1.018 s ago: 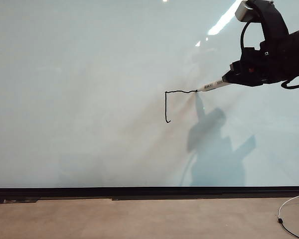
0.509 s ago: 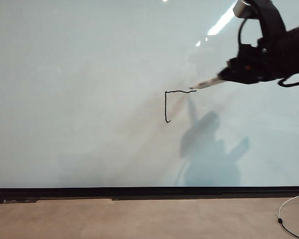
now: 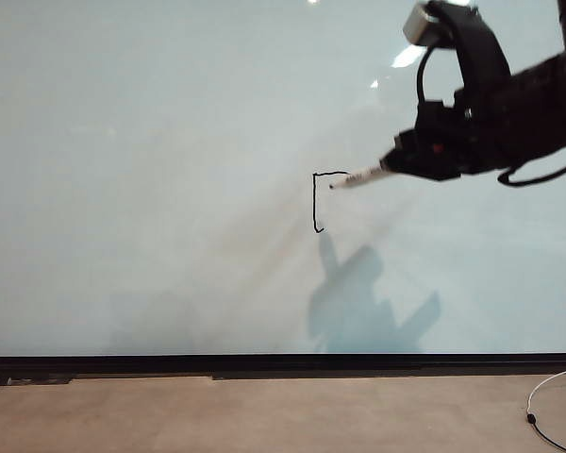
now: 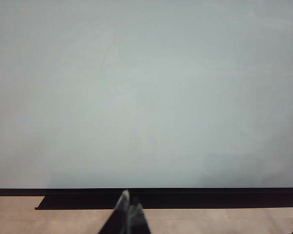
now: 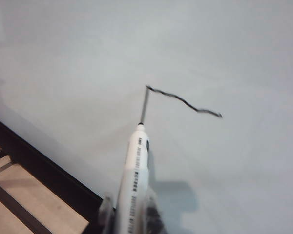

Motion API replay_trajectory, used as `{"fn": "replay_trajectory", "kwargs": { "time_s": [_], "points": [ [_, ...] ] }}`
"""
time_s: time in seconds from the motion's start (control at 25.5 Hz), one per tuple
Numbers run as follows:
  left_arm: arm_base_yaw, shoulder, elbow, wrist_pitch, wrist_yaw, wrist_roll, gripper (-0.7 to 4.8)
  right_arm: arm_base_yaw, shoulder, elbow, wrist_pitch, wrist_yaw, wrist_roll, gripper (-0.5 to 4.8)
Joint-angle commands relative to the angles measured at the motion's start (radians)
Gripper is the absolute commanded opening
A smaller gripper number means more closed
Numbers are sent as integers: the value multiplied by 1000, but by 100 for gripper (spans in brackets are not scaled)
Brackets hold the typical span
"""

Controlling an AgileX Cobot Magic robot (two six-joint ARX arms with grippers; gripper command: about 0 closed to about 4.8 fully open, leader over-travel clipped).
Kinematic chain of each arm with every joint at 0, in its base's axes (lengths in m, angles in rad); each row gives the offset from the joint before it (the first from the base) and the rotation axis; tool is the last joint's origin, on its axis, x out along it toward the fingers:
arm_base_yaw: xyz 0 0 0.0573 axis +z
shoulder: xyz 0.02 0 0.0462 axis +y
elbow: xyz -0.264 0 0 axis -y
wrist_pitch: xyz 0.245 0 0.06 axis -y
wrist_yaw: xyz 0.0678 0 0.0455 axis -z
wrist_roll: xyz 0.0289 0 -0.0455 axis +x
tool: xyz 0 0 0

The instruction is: Pick up the pen on the shelf to the right of the whiteboard and draw a rectangle.

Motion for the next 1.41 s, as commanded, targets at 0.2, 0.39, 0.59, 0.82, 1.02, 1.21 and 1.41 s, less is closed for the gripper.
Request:
{"fn": "replay_trajectory", "kwargs": {
  "time_s": [0.2,0.39,0.59,0.82,1.02,1.21,1.41],
  "points": [
    [0,1,3,6,1,4,-4,8,103,3,126,0,39,-6],
    [0,1,3,6,0,4,-4,8,166,8,150,-3,39,-6],
    [0,1,3,6,1,4,-4,8,208,28,168,-8,39,-6],
    [0,1,3,6,0,4,-4,8,254,68,169,-22,39,-5],
    [0,1,3,6,0,4,-4,8,266,77,169,-22,42,-5],
    [0,1,3,6,1,4,-5,8,267,77,168,3,42,-5],
    [0,1,3,6,0,4,-4,7,267,77,169,23,43,-5]
  ]
}}
